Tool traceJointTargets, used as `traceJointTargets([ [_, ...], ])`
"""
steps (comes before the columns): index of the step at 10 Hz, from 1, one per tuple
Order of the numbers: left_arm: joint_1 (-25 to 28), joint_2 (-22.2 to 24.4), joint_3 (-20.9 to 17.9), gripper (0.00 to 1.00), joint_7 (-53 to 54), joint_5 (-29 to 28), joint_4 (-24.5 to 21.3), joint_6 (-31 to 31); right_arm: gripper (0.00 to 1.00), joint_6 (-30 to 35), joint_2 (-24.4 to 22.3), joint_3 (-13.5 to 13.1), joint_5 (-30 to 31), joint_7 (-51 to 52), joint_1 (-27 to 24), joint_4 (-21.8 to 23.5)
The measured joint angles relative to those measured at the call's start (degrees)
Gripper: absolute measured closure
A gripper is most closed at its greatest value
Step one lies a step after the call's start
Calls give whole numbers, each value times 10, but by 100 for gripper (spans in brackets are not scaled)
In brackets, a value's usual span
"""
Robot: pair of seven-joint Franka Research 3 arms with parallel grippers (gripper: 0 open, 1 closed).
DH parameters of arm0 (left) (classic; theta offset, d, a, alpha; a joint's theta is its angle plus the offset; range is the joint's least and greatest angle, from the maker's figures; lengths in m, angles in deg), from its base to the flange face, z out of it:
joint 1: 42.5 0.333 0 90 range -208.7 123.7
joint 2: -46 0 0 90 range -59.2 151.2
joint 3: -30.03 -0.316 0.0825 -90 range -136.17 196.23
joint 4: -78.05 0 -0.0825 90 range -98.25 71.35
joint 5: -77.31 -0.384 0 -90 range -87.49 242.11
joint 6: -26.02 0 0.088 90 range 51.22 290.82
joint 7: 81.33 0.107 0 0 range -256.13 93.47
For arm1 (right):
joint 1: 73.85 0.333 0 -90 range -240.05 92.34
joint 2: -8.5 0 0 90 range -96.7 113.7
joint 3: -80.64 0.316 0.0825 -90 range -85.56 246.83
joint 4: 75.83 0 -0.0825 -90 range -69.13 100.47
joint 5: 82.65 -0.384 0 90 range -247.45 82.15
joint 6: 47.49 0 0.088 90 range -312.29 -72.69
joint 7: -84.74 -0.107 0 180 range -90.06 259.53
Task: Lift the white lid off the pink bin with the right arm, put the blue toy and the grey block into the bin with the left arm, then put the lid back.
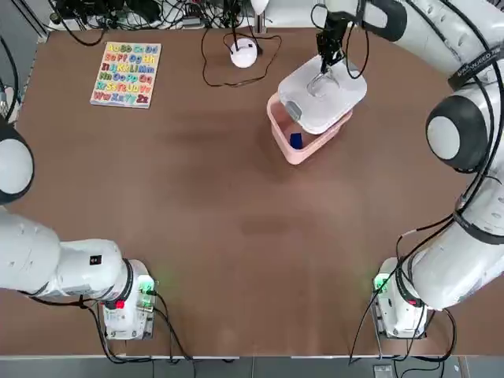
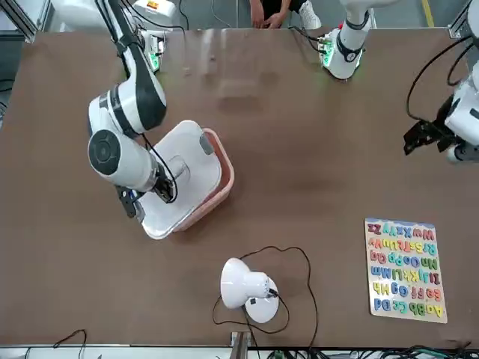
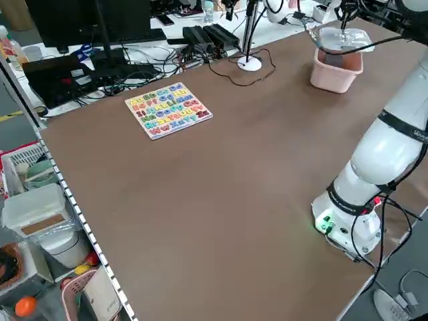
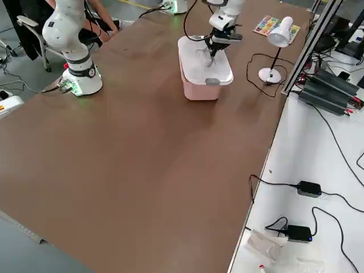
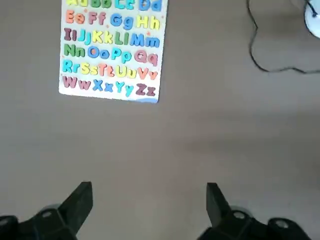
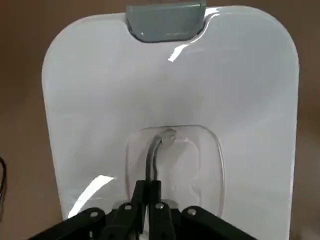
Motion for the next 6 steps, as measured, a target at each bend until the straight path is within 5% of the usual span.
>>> traceJointTargets([
  [4, -56, -5, -70, 0, 58, 0, 79, -90, 93, -27, 1, 0, 0, -27, 12, 24],
  [6, -52, -9, -67, 0, 66, 10, 87, -95, 93, -31, 0, 0, -4, -32, 13, 24],
])
